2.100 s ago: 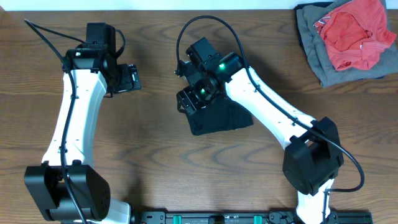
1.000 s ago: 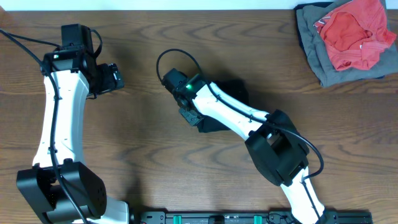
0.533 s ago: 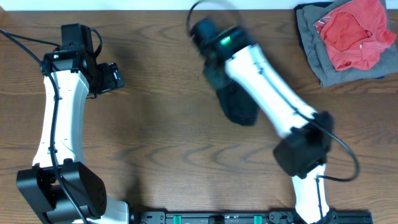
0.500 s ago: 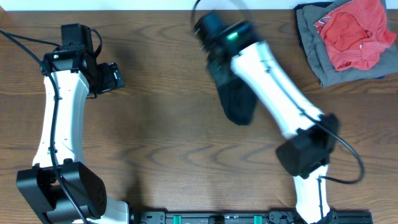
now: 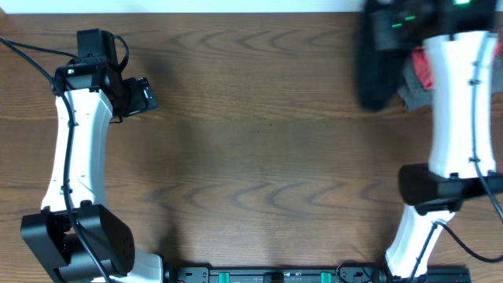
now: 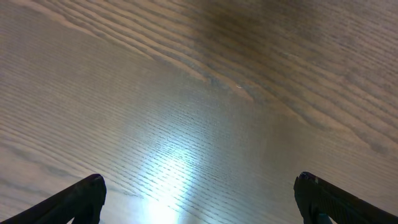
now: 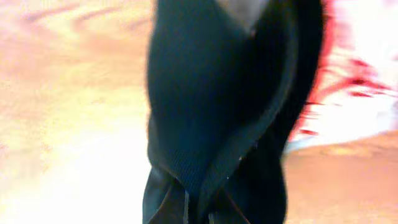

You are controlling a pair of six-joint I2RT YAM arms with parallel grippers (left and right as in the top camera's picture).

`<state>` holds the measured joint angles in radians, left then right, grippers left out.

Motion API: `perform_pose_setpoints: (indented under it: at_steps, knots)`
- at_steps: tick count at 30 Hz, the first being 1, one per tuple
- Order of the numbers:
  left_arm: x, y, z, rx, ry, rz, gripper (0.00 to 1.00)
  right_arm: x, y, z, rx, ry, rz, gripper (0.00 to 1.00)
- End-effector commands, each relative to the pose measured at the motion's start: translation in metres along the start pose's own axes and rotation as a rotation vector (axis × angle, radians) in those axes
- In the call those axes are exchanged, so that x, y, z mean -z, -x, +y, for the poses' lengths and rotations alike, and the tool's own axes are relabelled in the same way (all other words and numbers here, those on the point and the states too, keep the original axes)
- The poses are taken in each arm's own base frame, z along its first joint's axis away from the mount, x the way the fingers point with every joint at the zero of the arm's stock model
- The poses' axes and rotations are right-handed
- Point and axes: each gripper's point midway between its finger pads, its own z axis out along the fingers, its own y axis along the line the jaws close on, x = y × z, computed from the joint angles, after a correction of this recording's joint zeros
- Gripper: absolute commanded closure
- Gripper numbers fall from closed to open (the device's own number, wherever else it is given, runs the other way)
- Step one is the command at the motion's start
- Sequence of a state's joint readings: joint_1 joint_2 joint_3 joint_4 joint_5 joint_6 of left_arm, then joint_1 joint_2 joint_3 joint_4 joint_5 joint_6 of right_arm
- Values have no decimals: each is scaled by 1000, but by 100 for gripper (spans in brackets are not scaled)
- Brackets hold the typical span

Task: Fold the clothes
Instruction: 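Carry the folded shirt with the right gripper to the clothes stack, then lower the shirt onto the stack and open the right gripper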

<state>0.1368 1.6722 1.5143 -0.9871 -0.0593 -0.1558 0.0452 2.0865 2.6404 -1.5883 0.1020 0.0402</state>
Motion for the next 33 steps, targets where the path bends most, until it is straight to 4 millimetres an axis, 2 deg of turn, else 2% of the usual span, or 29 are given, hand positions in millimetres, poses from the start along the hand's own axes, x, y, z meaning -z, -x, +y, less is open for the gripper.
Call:
perform_pose_setpoints:
  at_steps: [1,4,8,11,14,20,24,27,29,33]
  knots:
    - [2,6,1,-7,1,-20,2,27,13,-38,-43,-26,-97,99]
    - [2,11,0,-5,-3,-39,2,27,19,-84,-117,-107,-130,99]
    - [2,15,-1,-3,-7,-57,2,31,10,-141,-258,-231,-131,99]
    - [3,18,-2,-2,-9,-67,2,35,-3,-173,-393,-321,-117,99]
    - [3,20,-2,-1,-11,-74,2,39,-14,-195,-480,-380,-109,99]
    - [3,27,-4,2,-17,-103,2,35,0,-204,-521,-392,-168,99]
    - [4,30,-4,4,-20,-118,2,19,18,-210,-543,-395,-218,99]
    - [3,32,-5,5,-22,-124,2,-5,26,-211,-541,-390,-215,99]
    - [3,34,-5,6,-23,-129,2,-29,29,-209,-532,-385,-194,99]
    - [3,37,-6,7,-26,-143,2,-71,26,-206,-538,-391,-137,99]
